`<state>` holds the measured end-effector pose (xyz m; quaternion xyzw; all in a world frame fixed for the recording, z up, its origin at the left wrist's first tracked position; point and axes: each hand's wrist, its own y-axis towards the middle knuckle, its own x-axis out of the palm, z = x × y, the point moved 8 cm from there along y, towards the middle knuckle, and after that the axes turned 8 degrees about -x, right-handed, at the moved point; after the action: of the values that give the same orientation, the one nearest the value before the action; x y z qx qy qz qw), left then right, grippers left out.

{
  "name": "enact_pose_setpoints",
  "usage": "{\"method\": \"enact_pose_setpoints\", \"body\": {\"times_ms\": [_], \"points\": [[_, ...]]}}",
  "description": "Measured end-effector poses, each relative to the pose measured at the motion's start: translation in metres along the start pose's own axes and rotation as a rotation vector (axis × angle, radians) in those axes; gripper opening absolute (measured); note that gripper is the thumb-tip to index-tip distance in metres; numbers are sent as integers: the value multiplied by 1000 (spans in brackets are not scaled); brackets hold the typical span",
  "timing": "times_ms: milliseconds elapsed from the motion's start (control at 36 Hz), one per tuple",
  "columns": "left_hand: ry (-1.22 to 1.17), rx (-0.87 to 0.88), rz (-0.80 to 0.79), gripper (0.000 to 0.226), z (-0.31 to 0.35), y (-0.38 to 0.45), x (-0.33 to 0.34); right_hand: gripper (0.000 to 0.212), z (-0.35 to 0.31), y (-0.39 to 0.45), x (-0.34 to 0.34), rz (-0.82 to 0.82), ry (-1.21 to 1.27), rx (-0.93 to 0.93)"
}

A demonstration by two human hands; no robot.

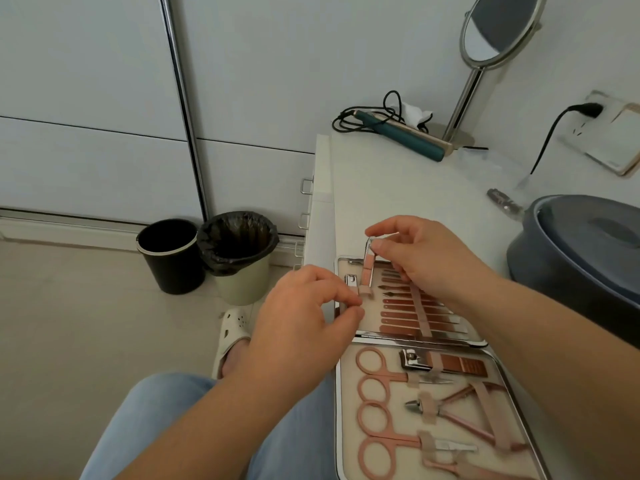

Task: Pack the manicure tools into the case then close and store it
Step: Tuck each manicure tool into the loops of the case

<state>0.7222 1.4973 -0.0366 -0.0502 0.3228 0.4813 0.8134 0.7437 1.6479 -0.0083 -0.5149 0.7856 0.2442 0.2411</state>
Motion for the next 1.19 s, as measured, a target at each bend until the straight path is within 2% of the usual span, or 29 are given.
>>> {"method": "enact_pose_setpoints", "body": {"times_ms": [306, 556, 889, 1000, 1194], "points": [[-80, 5, 30, 15, -3, -3, 0, 9, 2, 12, 8, -128, -96, 52], [-98, -13, 11, 8, -4, -3, 0, 9, -2, 15, 10, -204, -189, 18], [-115, -18, 12, 11, -6, -3, 1, 12, -5, 11, 10, -263, -196, -5], [-116, -11, 21, 12, -6, -3, 0, 10, -11, 7, 16, -329, -239, -42], [-108, -3, 14, 9, -7, -3, 1, 3, -17, 0, 13, -236, -391, -120]]}}
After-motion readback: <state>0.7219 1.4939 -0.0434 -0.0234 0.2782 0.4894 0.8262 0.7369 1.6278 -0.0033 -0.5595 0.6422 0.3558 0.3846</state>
